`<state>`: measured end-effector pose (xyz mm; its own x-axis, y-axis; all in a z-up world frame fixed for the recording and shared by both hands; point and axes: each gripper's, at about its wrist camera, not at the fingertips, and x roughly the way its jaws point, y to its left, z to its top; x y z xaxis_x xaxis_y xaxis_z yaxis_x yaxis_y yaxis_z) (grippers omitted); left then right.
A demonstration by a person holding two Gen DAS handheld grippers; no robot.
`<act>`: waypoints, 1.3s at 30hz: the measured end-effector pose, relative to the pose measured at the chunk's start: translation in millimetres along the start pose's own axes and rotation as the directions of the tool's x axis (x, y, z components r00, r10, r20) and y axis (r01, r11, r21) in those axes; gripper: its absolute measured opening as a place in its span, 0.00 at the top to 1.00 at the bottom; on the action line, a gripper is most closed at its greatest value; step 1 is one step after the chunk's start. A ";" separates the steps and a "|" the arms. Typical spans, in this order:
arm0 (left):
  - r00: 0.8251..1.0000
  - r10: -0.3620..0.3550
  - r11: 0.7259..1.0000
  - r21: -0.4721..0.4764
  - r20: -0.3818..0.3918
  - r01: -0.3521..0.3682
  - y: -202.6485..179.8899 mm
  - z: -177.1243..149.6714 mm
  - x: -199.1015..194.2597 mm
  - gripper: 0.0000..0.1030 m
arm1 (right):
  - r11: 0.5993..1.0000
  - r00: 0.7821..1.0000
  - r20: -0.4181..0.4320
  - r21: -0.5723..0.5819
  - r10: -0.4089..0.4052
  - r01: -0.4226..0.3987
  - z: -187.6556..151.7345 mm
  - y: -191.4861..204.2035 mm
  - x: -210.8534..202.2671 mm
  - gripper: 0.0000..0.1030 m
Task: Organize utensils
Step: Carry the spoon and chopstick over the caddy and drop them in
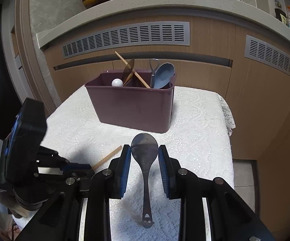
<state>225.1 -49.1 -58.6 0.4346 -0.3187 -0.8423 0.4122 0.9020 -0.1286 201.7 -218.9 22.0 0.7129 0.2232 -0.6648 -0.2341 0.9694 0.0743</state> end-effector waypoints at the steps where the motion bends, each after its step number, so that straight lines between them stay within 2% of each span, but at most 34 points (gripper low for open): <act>1: 0.999 -0.021 0.999 -0.033 0.034 0.022 3.4 -2.6 -7.9 0.94 | 1.000 1.000 0.007 0.001 -0.002 0.002 -0.6 -0.1 -3.1 0.75; 5: 0.987 -0.086 0.988 -0.113 0.133 0.102 10.5 -11.0 -32.7 0.94 | 1.000 1.000 0.018 0.010 -0.003 0.002 -1.3 -1.3 -11.4 0.75; 7: 0.981 -0.104 0.984 -0.123 0.161 0.125 9.6 -2.9 -43.0 0.94 | 1.000 1.000 0.025 0.014 -0.004 0.004 -0.9 -1.2 -14.4 0.75; 12: 0.961 -0.091 0.985 -0.120 0.261 0.125 9.6 13.8 -66.2 0.94 | 1.000 0.999 0.050 0.025 0.001 -0.002 3.6 -1.6 -21.6 0.75; 13: 0.950 -0.085 0.985 -0.116 0.301 0.125 9.1 24.0 -75.6 0.94 | 0.999 0.998 0.064 0.033 0.004 -0.007 7.1 -2.2 -24.6 0.75; 15: 0.918 -0.086 0.985 -0.102 0.387 0.136 8.4 50.2 -102.3 0.94 | 0.999 0.994 0.110 0.042 0.007 -0.012 21.9 -3.6 -33.6 0.75; 16: 0.891 -0.077 0.988 -0.088 0.447 0.129 8.0 65.3 -117.6 0.94 | 0.999 0.990 0.140 0.034 0.005 -0.010 32.6 -3.3 -40.2 0.75; 19: 0.787 -0.047 0.995 -0.042 0.615 0.092 4.2 103.4 -158.6 0.94 | 1.000 0.966 0.258 -0.016 -0.012 0.017 71.0 2.3 -64.0 0.75; 21: 0.728 -0.036 0.997 -0.024 0.684 0.072 4.0 125.8 -170.0 0.94 | 0.998 0.945 0.327 -0.045 -0.019 0.036 96.7 5.6 -75.6 0.75; 23: 0.685 -0.028 0.998 -0.021 0.728 0.063 7.0 146.9 -167.9 0.94 | 0.997 0.926 0.376 -0.063 -0.022 0.049 120.8 7.2 -79.4 0.75; 26: 0.649 0.010 0.999 -0.040 0.761 0.032 14.5 167.9 -154.7 0.94 | 0.995 0.910 0.415 -0.083 -0.016 0.055 147.7 5.9 -69.0 0.75; 29: 0.634 0.061 0.997 -0.080 0.771 0.001 21.8 181.6 -136.6 0.94 | 0.995 0.914 0.406 -0.082 -0.019 0.057 162.0 3.1 -48.8 0.75; 34: 0.641 0.107 0.991 -0.136 0.760 -0.005 39.2 199.4 -104.7 0.94 | 0.997 0.938 0.347 -0.069 -0.014 0.041 176.3 -5.4 -4.3 0.75; 39: 0.651 0.144 0.984 -0.178 0.746 -0.013 53.8 198.6 -73.8 0.94 | 0.998 0.953 0.303 -0.067 0.009 0.012 178.7 -7.6 34.6 0.75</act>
<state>374.3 -34.9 100.6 0.9391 -0.2949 -0.1762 0.2571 0.9436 -0.2087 346.3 -200.2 131.3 0.8777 0.2525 -0.4073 -0.2692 0.9629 0.0168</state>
